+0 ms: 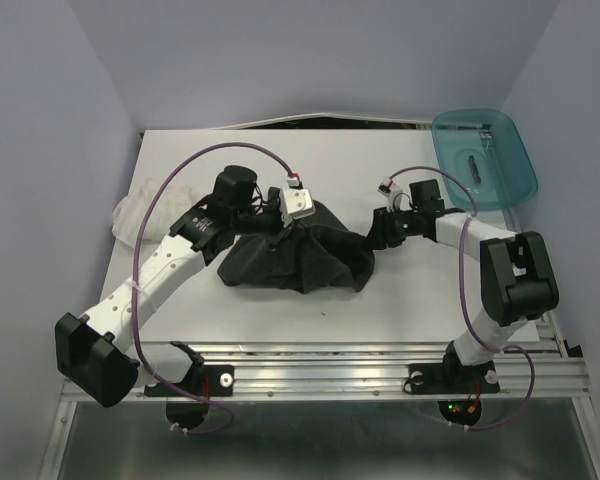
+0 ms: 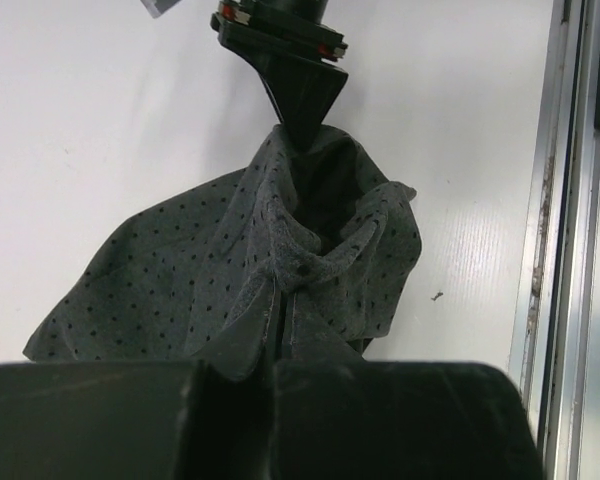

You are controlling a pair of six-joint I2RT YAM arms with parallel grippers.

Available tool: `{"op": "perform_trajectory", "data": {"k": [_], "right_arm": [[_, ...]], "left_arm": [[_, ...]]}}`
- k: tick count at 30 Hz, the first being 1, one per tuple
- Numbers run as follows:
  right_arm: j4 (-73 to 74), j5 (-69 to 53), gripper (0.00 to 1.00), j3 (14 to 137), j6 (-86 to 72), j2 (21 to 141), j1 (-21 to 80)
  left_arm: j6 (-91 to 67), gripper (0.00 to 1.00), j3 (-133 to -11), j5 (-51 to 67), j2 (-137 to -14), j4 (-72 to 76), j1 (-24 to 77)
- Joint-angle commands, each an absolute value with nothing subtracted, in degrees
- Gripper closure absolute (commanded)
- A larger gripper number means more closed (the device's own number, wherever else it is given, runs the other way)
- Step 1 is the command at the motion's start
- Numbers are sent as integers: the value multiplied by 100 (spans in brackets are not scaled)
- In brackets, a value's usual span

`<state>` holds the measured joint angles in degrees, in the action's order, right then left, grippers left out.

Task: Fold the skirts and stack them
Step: Flatten the skirt out

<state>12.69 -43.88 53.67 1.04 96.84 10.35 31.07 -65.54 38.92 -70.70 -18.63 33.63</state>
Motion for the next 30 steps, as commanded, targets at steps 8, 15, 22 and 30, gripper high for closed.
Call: {"op": "perform_trajectory", "data": {"k": [8, 15, 22, 30], "right_arm": [[782, -3586, 99, 6583, -1307, 9511, 1039], [747, -3981, 99, 6610, -2978, 8667, 343], [747, -3710, 99, 5556, -3840, 7403, 63], [457, -3287, 99, 5132, -4517, 7101, -176]], "left_arm": [[4382, 99, -6872, 4605, -7066, -2730, 3348], [6907, 98, -6698, 4026, -7664, -5379, 3910], [6847, 91, -6600, 3832, -8226, -4247, 4324], [6276, 32, -7742, 3735, -9422, -3524, 4377]]}}
